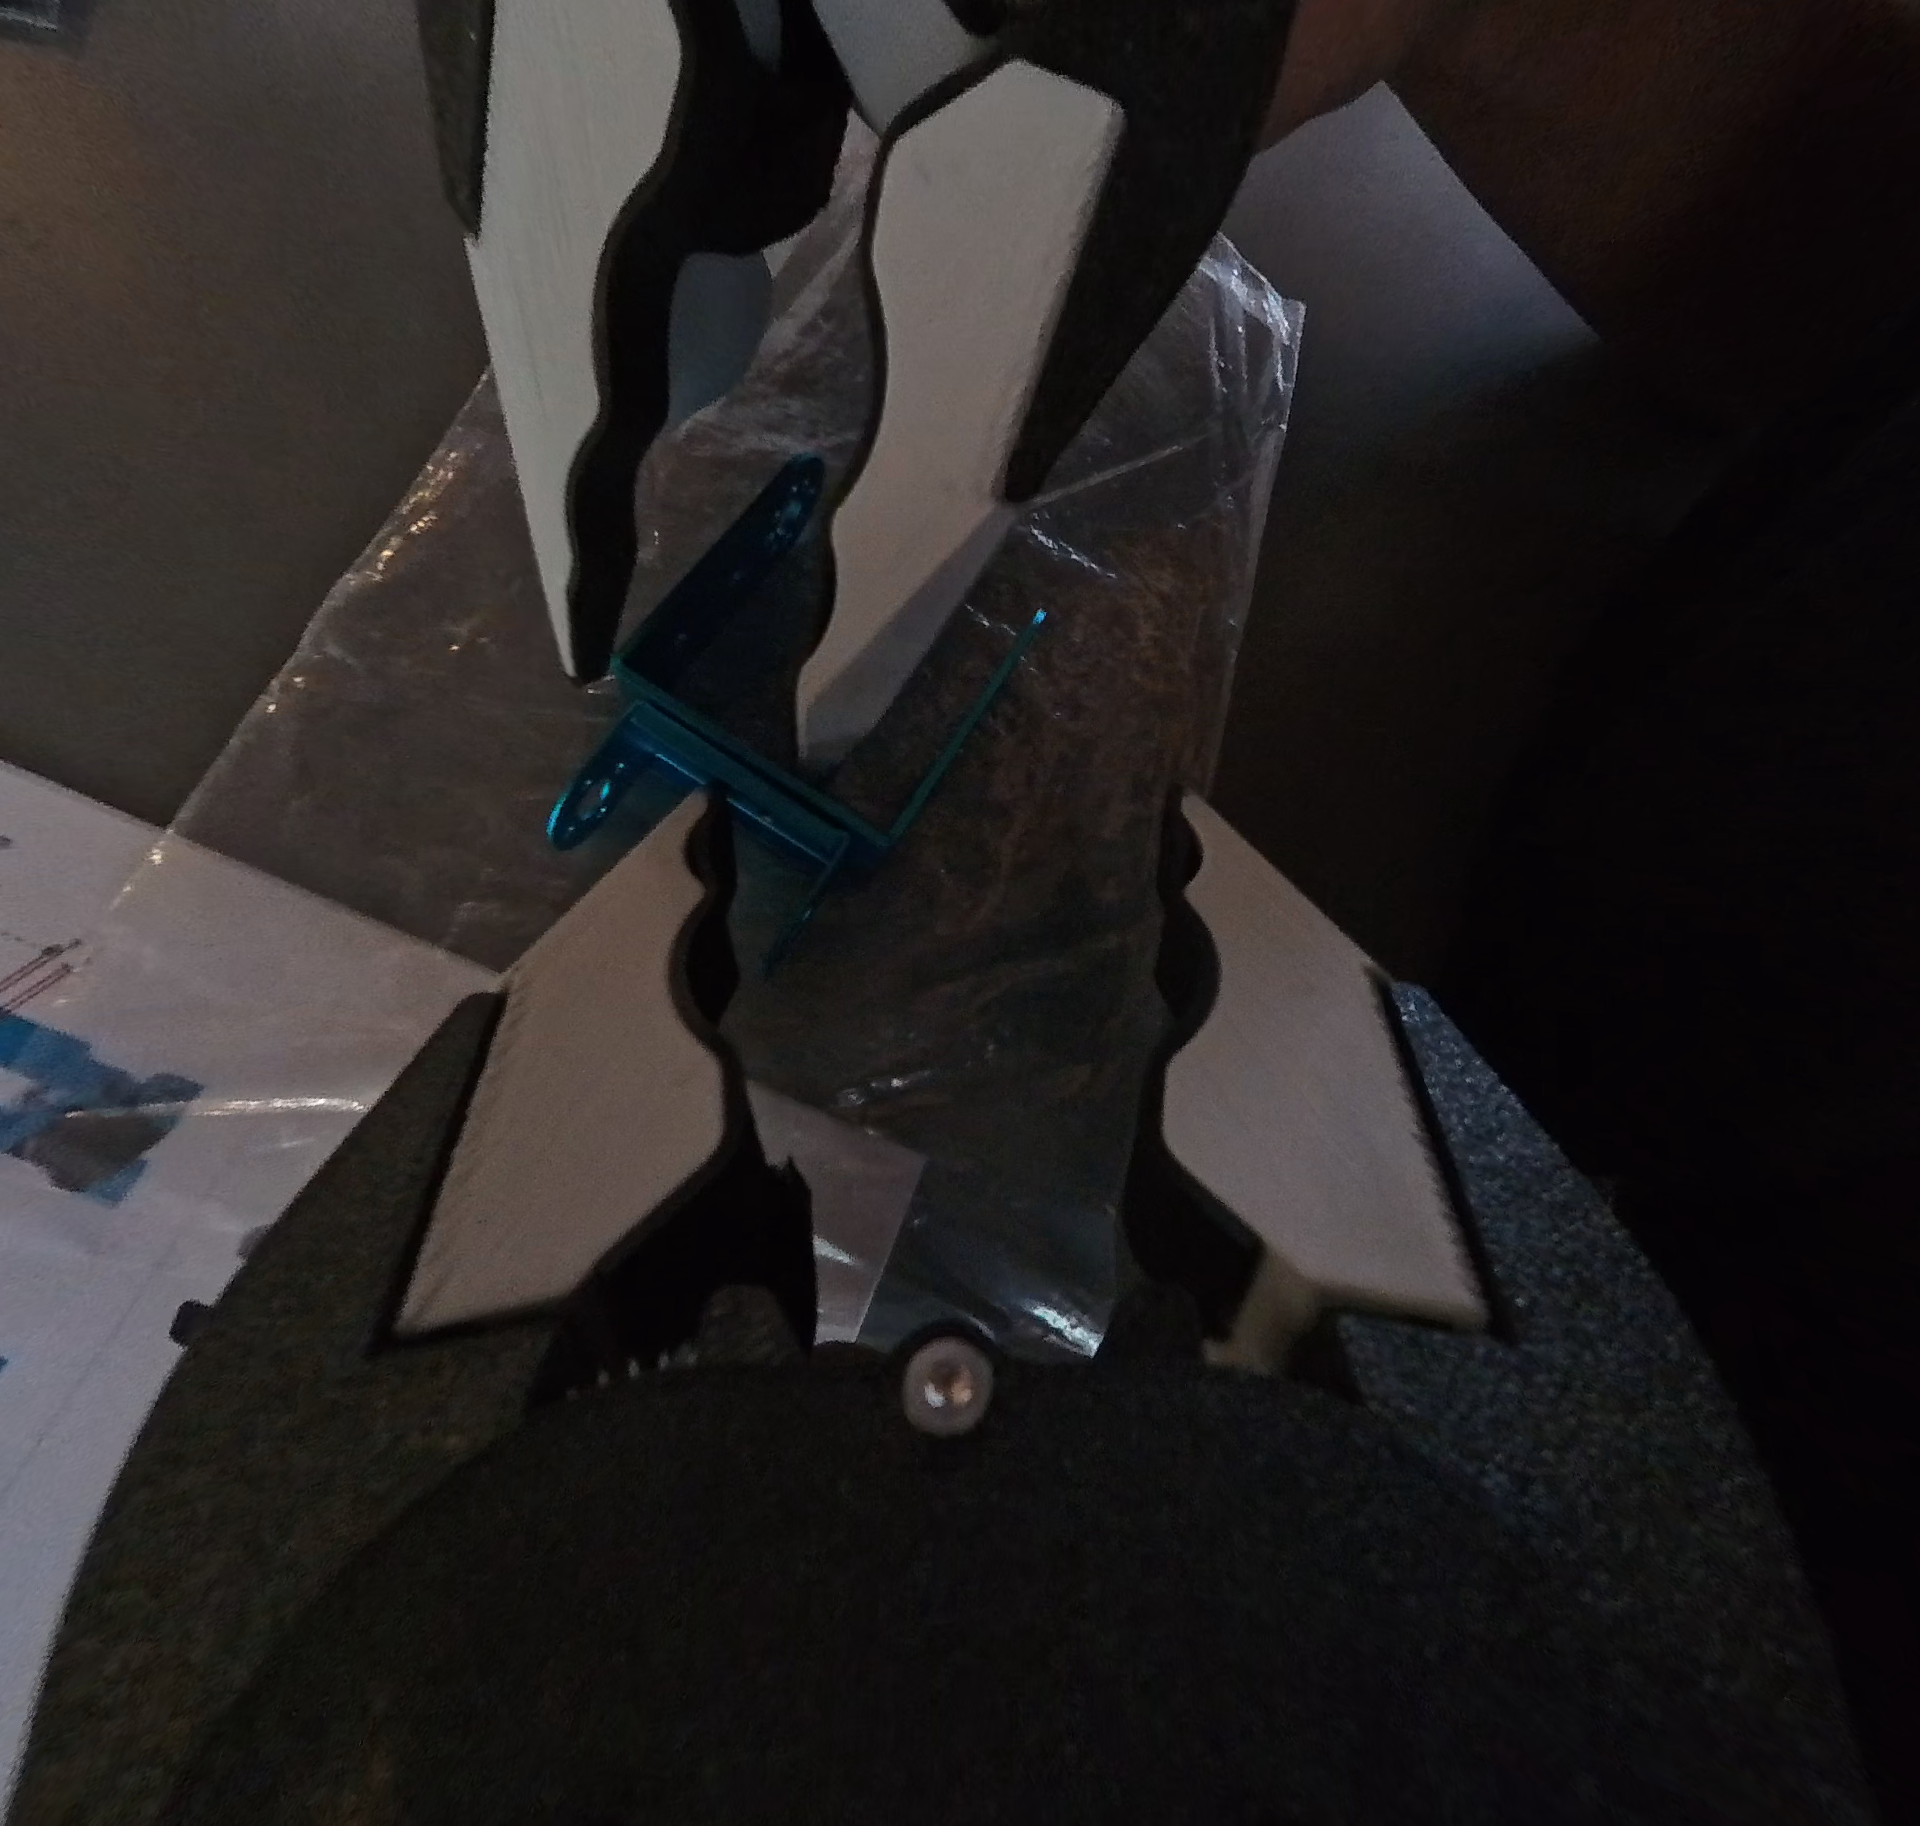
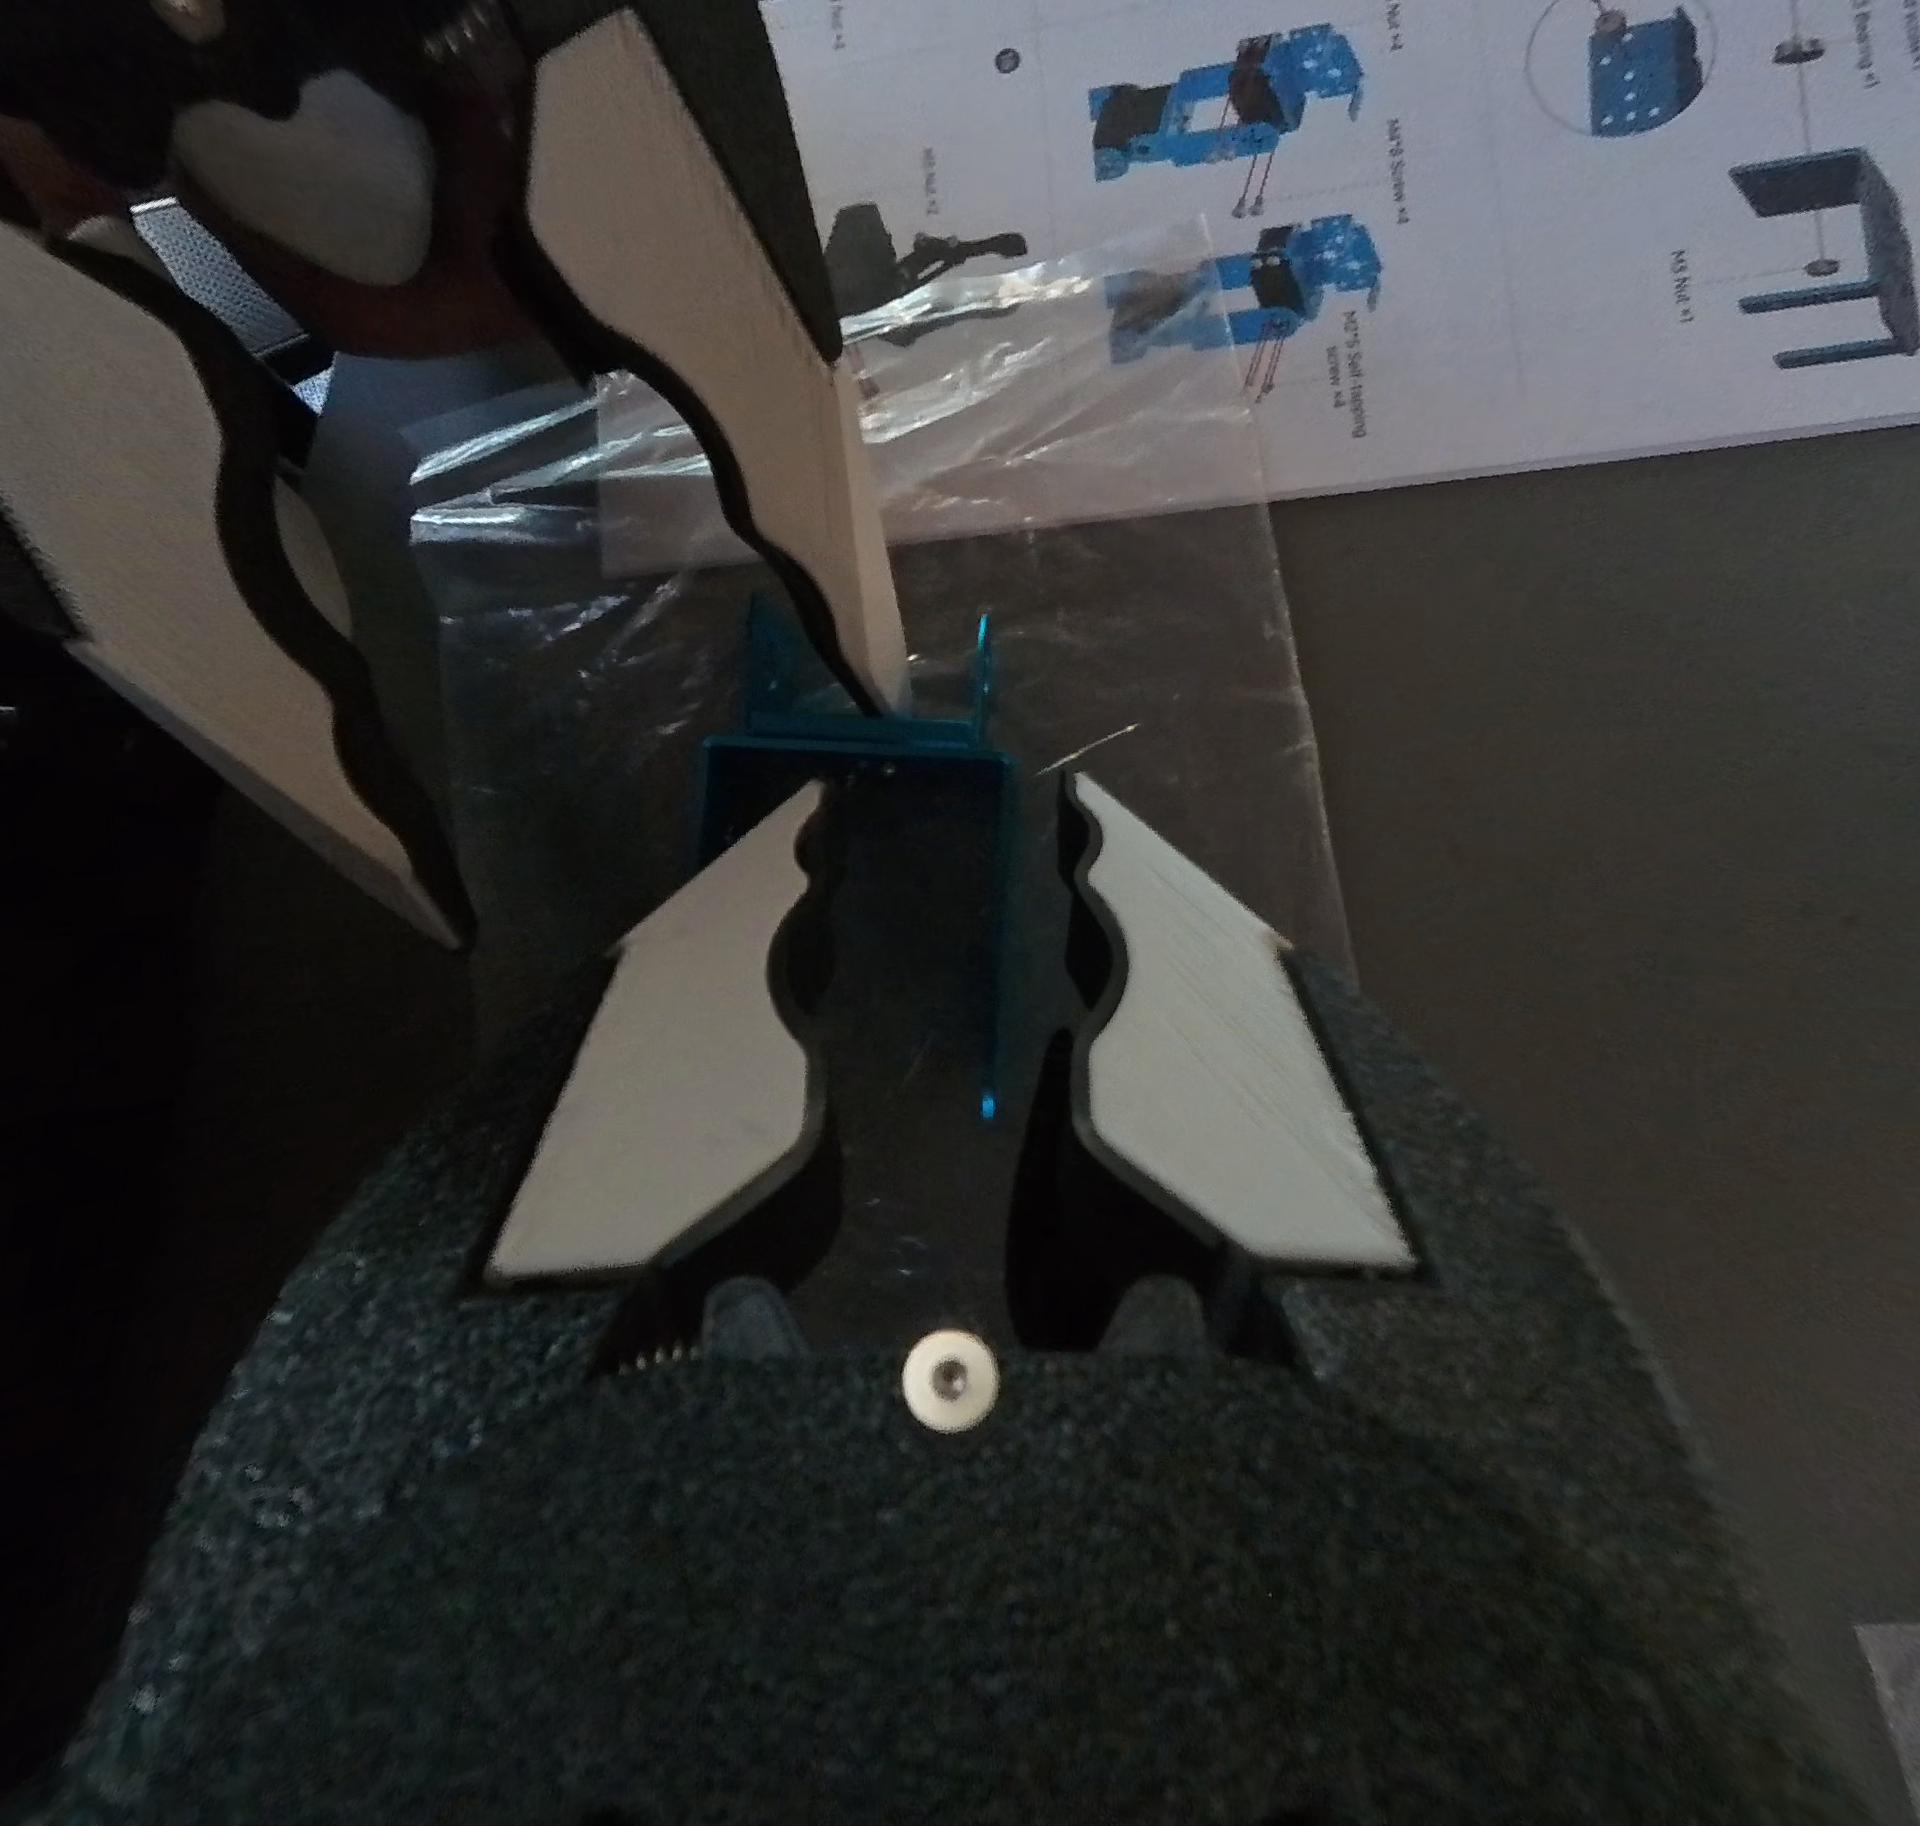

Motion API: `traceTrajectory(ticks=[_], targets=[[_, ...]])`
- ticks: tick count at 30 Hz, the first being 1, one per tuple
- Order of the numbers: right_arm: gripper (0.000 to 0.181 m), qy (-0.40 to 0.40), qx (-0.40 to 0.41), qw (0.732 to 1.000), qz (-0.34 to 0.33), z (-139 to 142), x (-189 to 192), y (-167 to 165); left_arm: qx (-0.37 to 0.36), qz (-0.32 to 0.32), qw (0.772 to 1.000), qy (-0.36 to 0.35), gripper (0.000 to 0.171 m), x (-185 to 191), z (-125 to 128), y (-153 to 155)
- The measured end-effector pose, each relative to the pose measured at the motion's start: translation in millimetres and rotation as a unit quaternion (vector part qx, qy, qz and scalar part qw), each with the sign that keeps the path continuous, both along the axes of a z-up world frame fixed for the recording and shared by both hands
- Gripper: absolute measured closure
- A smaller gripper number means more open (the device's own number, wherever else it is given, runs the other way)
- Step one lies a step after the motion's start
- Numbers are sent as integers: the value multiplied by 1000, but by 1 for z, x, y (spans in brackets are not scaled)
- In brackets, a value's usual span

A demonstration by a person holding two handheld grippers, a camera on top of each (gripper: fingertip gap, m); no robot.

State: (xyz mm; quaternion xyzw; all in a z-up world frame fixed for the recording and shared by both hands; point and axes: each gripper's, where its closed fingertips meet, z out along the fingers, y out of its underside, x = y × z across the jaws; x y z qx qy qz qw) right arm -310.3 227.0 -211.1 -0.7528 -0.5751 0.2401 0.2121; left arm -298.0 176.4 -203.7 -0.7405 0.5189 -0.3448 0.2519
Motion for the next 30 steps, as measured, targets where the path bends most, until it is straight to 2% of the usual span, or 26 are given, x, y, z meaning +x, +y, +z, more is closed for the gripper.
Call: traceTrajectory(ticks=[5, 13, 19, 30], targets=[[136, -8, 11, 1000, 5, -3, -2, -1, 0, -1, 1000, -1, 89, 0, 0, 0], [149, 12, -12, 1000, 1, 4, -2, -1, -2, -1, 1000, -1, 89, 0, -1, -1], [141, -12, 2, 1000, 7, -3, 1, -2, -2, 0, 1000, -2, 89, 1, -1, 0], [147, -2, -19, 1000, 7, -2, -2, -5, -1, -1, 1000, -1, 89, 0, -1, -1]])
